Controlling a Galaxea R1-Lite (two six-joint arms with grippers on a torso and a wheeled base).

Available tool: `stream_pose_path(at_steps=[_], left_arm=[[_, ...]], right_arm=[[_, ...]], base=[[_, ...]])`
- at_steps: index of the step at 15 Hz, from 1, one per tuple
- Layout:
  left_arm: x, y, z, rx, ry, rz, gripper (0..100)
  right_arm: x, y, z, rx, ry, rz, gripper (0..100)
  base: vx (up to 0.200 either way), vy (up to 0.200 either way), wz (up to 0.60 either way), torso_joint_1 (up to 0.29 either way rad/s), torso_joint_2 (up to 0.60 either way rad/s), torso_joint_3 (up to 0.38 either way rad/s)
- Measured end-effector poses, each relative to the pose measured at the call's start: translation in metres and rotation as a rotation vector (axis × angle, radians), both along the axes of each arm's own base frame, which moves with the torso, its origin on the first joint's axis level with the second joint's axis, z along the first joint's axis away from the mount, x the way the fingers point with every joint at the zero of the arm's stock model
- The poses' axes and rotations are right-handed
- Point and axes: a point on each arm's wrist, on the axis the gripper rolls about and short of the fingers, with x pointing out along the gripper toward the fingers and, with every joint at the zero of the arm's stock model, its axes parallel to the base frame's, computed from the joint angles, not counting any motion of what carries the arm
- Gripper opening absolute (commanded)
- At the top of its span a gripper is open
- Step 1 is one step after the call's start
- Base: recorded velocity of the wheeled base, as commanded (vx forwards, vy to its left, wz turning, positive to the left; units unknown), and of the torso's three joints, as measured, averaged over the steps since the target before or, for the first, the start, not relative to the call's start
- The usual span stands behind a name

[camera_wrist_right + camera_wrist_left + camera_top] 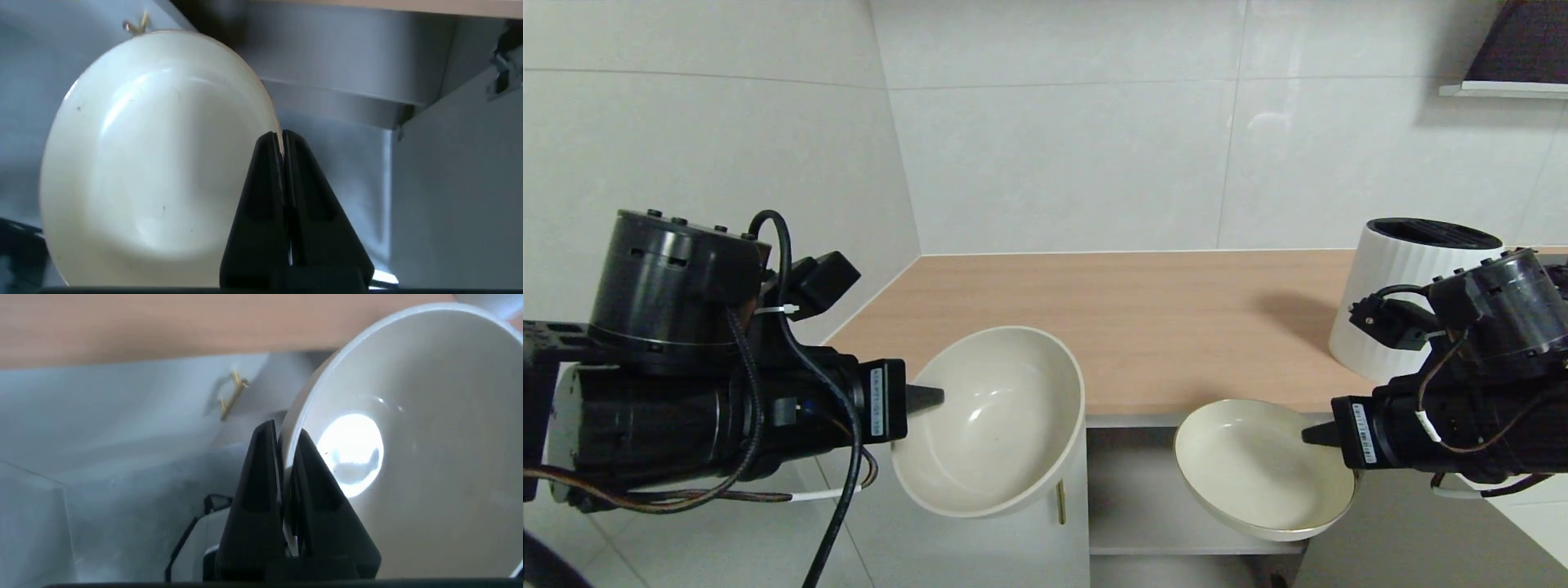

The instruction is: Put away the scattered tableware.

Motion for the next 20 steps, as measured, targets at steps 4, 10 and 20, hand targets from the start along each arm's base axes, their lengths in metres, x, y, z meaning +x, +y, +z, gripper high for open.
stream_pose_path(at_steps=[4,10,20], left_arm=[[0.004,-0.008,-0.015,0.03,0.054,-0.027,0],[0.007,-0.013,-0.023,0.048,0.084,-0.037,0],[0.009,-0.015,-0.027,0.054,0.096,-0.039,0]], right_arm=[[-0.001,0.001,-0.006,-0.013,0.018,0.011,0],[-0.001,0.004,-0.017,-0.05,0.049,0.05,0],[0.002,0.01,-0.028,-0.07,0.09,0.067,0]], base=[[0.0,0.0,0.0,-0.162,0.4,0.22],[0.0,0.0,0.0,-0.184,0.46,0.279],[0.0,0.0,0.0,-0.119,0.38,0.254]])
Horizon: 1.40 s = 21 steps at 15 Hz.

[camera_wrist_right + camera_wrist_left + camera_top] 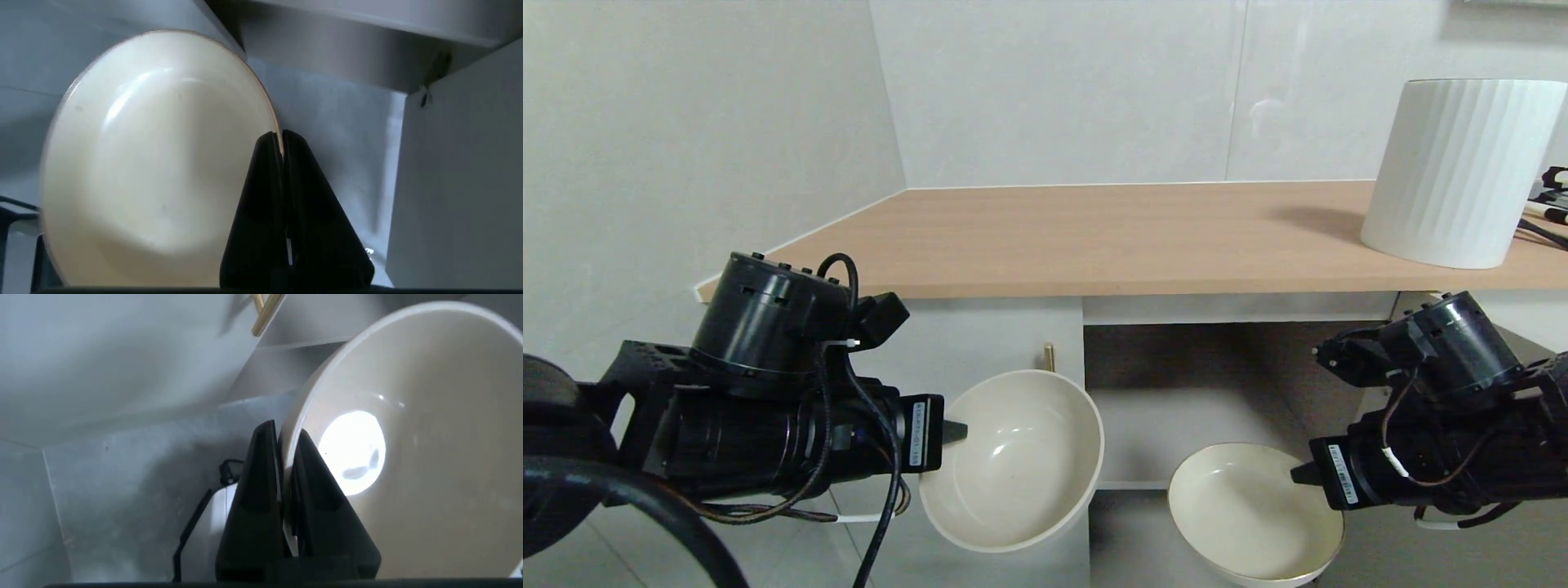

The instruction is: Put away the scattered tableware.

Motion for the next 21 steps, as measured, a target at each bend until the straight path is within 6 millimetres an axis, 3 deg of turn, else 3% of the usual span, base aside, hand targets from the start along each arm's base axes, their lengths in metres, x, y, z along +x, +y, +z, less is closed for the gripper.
stream_pose_path(at_steps=[8,12,16,21], left_arm=[[0.001,-0.001,-0.002,0.005,0.007,-0.001,0],[0.002,-0.002,-0.003,0.006,0.01,-0.003,0],[-0.002,-0.006,-0.005,0.009,0.013,-0.025,0],[-0.003,-0.007,-0.005,0.01,0.015,-0.029,0]], right_arm=[[0.005,0.012,-0.014,-0.019,0.04,0.034,0],[0.011,0.035,-0.051,-0.066,0.105,0.105,0],[0.047,0.046,-0.099,-0.083,0.073,0.048,0],[0.104,0.043,-0.148,-0.079,-0.005,-0.237,0]], base=[[0.0,0.0,0.0,-0.001,0.01,0.005],[0.0,0.0,0.0,0.0,0.0,0.0],[0.0,0.0,0.0,0.0,0.0,0.0],[0.0,0.0,0.0,0.0,0.0,0.0]])
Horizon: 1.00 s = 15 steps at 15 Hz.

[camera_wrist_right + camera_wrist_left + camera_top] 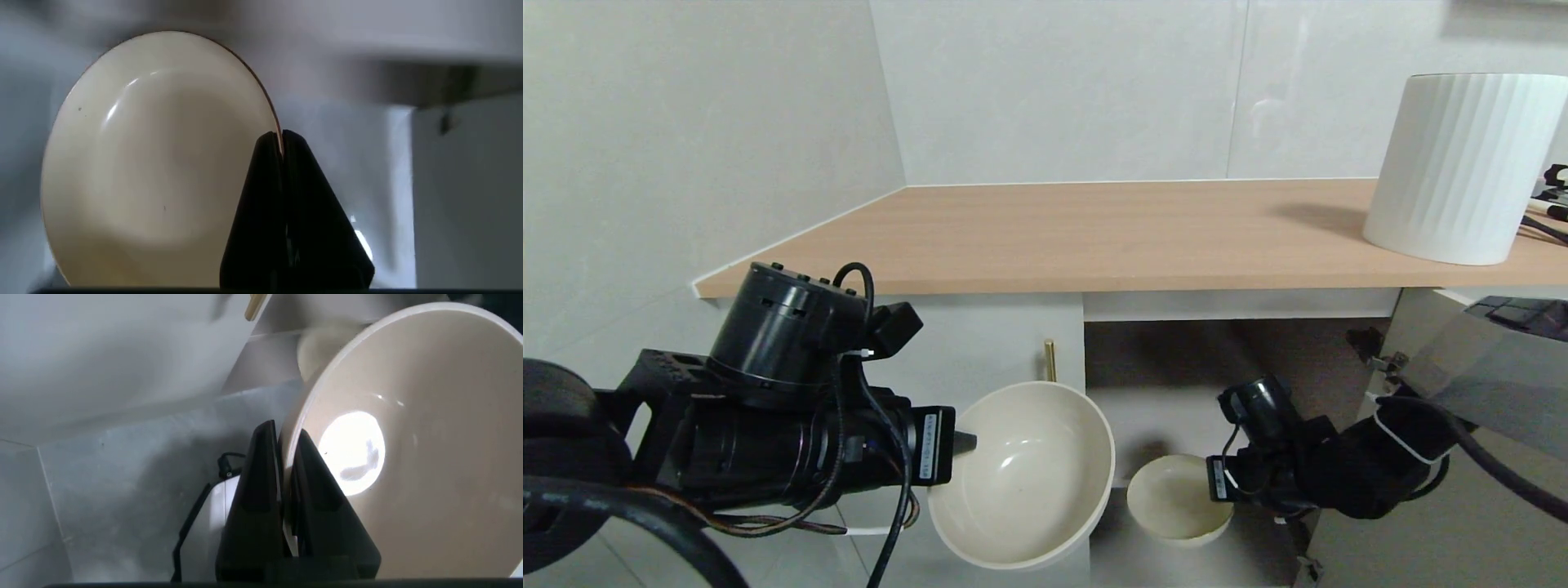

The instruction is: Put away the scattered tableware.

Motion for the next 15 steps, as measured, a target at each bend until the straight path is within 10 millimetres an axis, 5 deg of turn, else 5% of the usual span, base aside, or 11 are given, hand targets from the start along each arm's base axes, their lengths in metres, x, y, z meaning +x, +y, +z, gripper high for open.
stream_pose_path(at_steps=[5,15], left_arm=[[0.0,-0.001,-0.001,0.001,0.003,-0.003,0],[0.003,-0.003,-0.005,0.008,0.015,-0.004,0]], right_arm=[[0.046,-0.015,-0.03,-0.065,-0.051,-0.198,0],[0.087,-0.022,-0.051,-0.115,-0.126,-0.326,0]], base=[[0.0,0.0,0.0,0.0,0.0,0.0],[0.0,0.0,0.0,0.0,0.0,0.0]])
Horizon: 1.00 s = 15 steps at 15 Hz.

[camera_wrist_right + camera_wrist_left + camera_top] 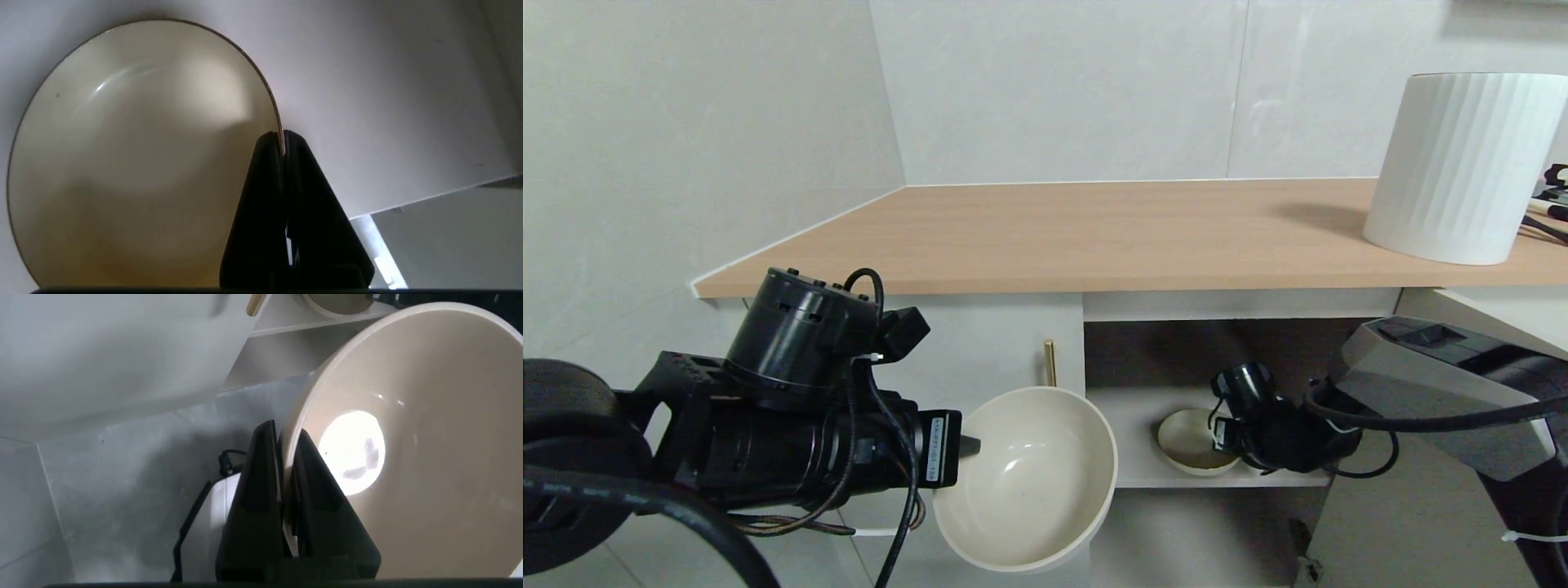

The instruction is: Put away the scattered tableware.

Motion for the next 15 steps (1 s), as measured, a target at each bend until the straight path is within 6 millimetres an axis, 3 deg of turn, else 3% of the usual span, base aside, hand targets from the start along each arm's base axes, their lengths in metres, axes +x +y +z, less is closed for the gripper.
stream_pose_path(at_steps=[5,6,13,15], left_arm=[[0.0,-0.001,-0.001,0.002,0.003,-0.001,0],[0.0,-0.001,-0.001,0.002,0.003,-0.001,0],[0.001,-0.001,-0.002,0.006,0.008,-0.001,0],[0.003,-0.002,-0.002,0.013,-0.002,-0.011,0]], right_arm=[[0.004,0.0,-0.001,-0.006,-0.011,-0.011,0],[0.005,0.0,-0.001,-0.006,-0.013,-0.011,100],[0.007,0.001,0.004,0.013,-0.032,-0.023,100],[-0.003,0.002,0.014,0.022,-0.025,-0.012,100]], base=[[0.0,0.0,0.0,0.0,0.0,0.0],[0.0,0.0,0.0,0.0,0.0,0.0],[0.0,0.0,0.0,0.0,0.0,0.0],[0.0,0.0,0.0,0.0,0.0,0.0]])
